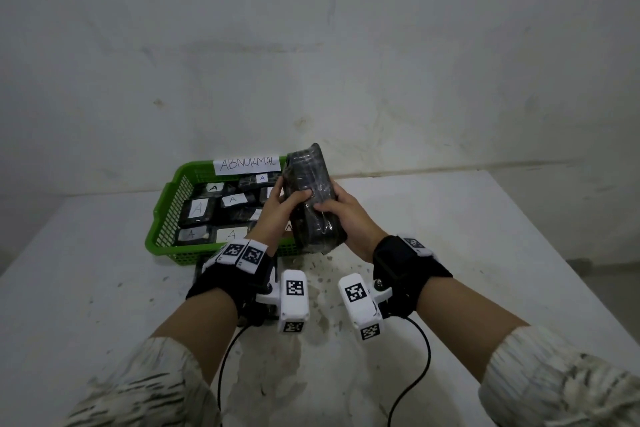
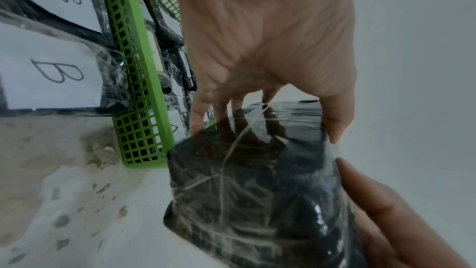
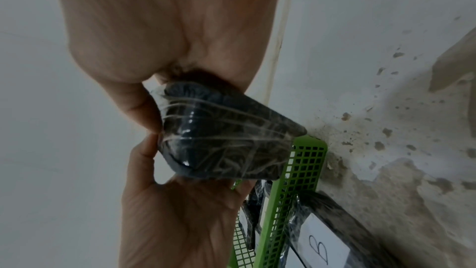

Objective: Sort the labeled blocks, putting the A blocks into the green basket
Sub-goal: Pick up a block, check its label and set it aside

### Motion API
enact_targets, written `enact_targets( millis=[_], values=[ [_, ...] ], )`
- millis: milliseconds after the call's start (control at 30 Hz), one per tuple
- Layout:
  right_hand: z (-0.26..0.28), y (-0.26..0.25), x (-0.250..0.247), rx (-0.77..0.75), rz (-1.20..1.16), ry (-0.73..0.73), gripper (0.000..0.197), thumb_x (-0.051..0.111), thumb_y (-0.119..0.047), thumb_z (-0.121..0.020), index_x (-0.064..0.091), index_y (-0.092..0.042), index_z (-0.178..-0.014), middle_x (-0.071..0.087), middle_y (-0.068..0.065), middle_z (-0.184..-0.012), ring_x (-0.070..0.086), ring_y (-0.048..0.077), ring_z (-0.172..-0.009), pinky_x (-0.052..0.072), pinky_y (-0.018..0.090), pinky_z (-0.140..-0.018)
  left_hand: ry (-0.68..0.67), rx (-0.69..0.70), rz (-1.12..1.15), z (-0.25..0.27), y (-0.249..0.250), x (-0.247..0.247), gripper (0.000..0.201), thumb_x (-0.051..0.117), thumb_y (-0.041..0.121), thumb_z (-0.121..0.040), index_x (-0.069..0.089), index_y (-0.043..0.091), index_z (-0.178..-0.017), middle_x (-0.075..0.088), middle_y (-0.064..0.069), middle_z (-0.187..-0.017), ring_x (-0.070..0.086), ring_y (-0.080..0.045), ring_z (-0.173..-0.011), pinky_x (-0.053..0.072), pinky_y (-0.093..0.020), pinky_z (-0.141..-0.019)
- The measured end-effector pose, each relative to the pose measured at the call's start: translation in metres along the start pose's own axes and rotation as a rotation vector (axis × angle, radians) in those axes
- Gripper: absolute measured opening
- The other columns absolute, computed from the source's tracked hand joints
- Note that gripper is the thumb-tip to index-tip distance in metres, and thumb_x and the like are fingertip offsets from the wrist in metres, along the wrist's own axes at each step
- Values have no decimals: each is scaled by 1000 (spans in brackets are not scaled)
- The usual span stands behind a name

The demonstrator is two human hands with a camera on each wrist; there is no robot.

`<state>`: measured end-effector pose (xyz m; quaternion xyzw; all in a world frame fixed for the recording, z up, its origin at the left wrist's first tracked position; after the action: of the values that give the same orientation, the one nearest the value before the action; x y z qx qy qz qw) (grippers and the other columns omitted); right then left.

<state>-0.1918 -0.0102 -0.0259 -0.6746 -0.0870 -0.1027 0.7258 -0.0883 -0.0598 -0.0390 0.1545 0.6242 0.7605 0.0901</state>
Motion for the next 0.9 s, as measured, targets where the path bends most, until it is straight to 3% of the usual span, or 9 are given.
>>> enact_targets(
  millis=[200,400,500,600,667,733,800,867,900],
  values=[
    [0,-2,-1,5,-46,0,47,45,3,-95,44,-11,-140,62,10,-123,61,24,-108,50,36,-96,-87,-16,-36,4,-4,4,43,63,18,-86,48,46,-115,59,-7,-126,58,-27,-113,49,-47,-94],
    [1,-1,0,14,-14,-51,56,47,12,-89,45,-16,-138,64,8,-120,63,22,-106,50,35,-96,-37,-17,-26,-1,-5,-2,57,65,24,-84,42,31,-136,63,-6,-120,61,-25,-109,50,-45,-91],
    [-1,-7,-15,-18,3,41,69,47,13,-84,39,-27,-140,62,6,-118,61,24,-107,50,39,-94,19,-74,23,-8,-11,-15,73,67,36,-81,30,24,-143,60,-7,-124,57,-29,-114,50,-50,-87],
    [0,-12,-35,-47,21,163,72,40,10,-81,40,-35,-138,59,8,-101,59,23,-91,50,33,-77,57,-170,99,-10,-11,-26,64,57,43,-89,32,18,-142,61,-7,-113,62,-23,-97,55,-40,-69],
    [-1,-8,-43,-30,-8,139,69,33,10,-79,49,-29,-134,64,7,-98,59,22,-87,49,29,-69,14,-253,159,-9,-12,-26,47,51,51,-89,52,17,-122,63,-2,-86,61,-17,-75,50,-30,-59],
    [1,0,-50,26,-26,120,66,30,7,-81,53,-27,-133,67,4,-99,62,19,-88,49,27,-66,-37,-296,224,-10,-11,-25,38,51,53,-88,61,17,-98,60,1,-72,54,-12,-62,43,-24,-61],
    [2,4,-53,69,49,120,55,31,-2,-91,52,-26,-135,65,0,-109,59,17,-102,46,30,-78,-34,-292,197,-11,-8,-28,29,52,43,-91,62,16,-90,57,4,-59,45,-5,-47,36,-15,-48],
    [3,5,-54,100,213,154,38,32,-27,-102,51,-23,-135,55,-2,-132,50,19,-122,39,36,-97,-19,-255,79,-11,-4,-29,17,56,32,-91,58,15,-87,54,7,-51,32,-3,-37,25,-13,-35],
    [3,7,-49,124,266,139,43,32,-41,-102,49,-21,-136,51,-2,-137,47,20,-126,37,36,-100,-23,-221,-17,-10,-2,-28,15,60,28,-89,55,14,-88,56,6,-55,31,-4,-37,23,-14,-34]
  ],
)
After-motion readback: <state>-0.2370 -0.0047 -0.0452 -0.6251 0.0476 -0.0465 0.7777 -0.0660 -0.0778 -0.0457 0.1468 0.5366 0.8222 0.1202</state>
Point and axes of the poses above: each hand's wrist, its own z-axis away from the middle knuckle, its own x-axis out of the palm, y = z × x, the point moved 8 cm from there along -z, towards the middle knuckle
